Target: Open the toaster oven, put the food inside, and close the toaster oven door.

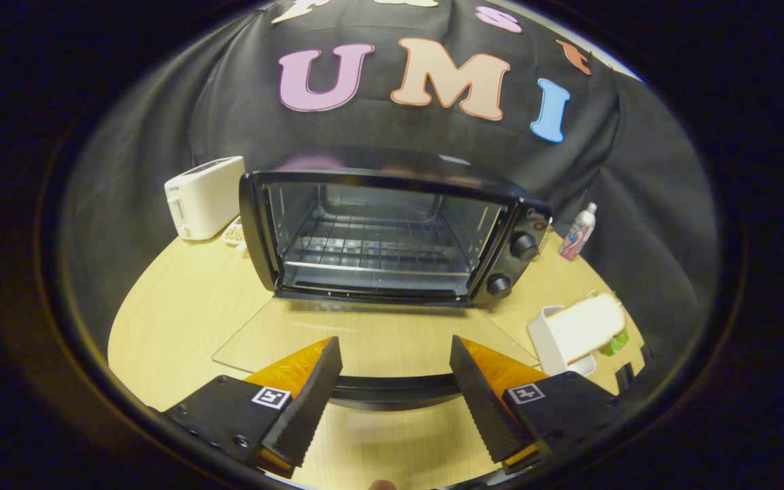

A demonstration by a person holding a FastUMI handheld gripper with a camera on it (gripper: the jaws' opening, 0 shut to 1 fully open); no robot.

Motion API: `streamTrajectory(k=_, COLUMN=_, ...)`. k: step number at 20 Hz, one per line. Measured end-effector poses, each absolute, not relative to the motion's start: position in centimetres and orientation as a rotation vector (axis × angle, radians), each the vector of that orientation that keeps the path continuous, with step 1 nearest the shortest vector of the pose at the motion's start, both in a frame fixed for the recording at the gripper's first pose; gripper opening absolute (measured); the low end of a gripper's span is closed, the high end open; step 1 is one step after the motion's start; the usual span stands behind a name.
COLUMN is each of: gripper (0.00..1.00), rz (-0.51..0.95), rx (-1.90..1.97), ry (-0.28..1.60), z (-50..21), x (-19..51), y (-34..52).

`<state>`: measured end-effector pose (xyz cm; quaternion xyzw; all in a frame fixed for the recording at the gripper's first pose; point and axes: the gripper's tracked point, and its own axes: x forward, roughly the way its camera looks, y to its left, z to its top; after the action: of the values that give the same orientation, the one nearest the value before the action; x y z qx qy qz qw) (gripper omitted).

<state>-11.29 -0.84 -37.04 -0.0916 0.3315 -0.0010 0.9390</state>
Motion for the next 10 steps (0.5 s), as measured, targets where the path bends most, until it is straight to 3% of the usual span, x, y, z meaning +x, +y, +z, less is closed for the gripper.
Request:
streamTrajectory(k=6, gripper=0.99, rz=-0.01, rx=-0.182, ry=0.79, z=-41.9, x=-12.1, y=-1.1)
streamTrajectory(k=10, gripper=0.99, rz=-0.009, rx=-0.158, ry=0.775, z=-41.4, x=-11.9, y=-1.2)
